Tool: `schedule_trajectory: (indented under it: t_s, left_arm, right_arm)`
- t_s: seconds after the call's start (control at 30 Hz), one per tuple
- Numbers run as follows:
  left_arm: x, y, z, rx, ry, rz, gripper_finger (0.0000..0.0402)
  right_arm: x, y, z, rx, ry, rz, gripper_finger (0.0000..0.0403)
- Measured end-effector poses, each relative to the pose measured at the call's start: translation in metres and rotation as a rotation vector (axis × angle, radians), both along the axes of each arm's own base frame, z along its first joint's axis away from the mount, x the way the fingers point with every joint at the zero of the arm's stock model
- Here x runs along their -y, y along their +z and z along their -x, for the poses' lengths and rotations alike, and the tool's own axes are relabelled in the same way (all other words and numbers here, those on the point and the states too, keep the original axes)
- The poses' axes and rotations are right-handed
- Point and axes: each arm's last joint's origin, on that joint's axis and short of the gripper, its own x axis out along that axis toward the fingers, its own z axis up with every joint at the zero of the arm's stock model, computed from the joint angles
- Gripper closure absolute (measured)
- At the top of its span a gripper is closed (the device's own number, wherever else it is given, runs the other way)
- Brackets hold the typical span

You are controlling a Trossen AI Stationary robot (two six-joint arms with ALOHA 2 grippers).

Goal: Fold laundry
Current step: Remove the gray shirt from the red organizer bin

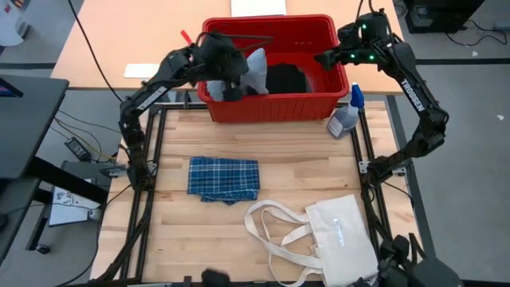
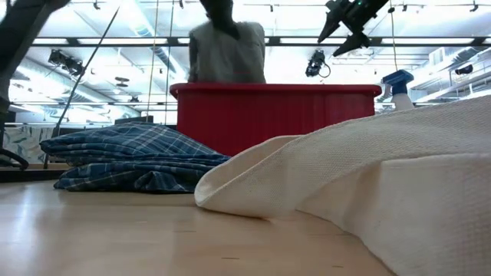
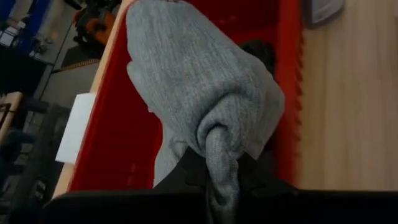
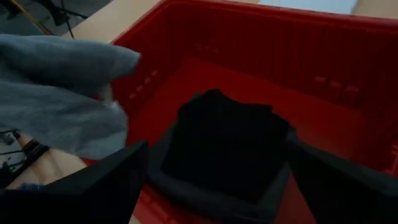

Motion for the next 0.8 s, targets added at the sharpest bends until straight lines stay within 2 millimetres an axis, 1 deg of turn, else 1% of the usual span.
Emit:
schedule_trajectory:
  t_s: [0.1, 0.2, 0.3, 0.4, 0.53, 0.63, 0.8]
  left_arm:
    - [0.025, 0.006, 0.006, -0.034, -0.037, 0.003, 0.0378]
    - [0.052, 0.013, 0.019, -0.062, -0.074, 0.050, 0.0378]
    - [0.073, 0.004, 0.025, -0.136, -0.058, 0.190, 0.0378]
    - [0.091, -0.008, 0.017, -0.208, -0.043, 0.238, 0.0378]
    - [0.118, -0.015, 0.011, -0.256, -0.117, 0.249, 0.0378]
    - [0.125, -0.025, 0.006, -0.300, -0.131, 0.255, 0.0378]
    - [0.126, -0.042, 0.006, -0.375, -0.091, 0.283, 0.0378]
  right_arm:
    - [-0.007, 0.002, 0.004, -0.017, 0.019, -0.004, 0.0015]
    - [-0.014, 0.004, 0.007, -0.024, 0.037, -0.008, 0.0015]
    - [-0.023, 0.008, 0.011, -0.021, 0.051, -0.005, 0.0015]
    - [-0.031, 0.012, 0.013, -0.019, 0.060, 0.001, 0.0015]
    - [-0.039, 0.016, 0.015, -0.006, 0.061, 0.013, 0.0015]
    - [-0.045, 0.018, 0.014, 0.013, 0.059, 0.000, 0.0015]
    - [-0.053, 0.019, 0.007, 0.015, 0.042, -0.025, 0.0015]
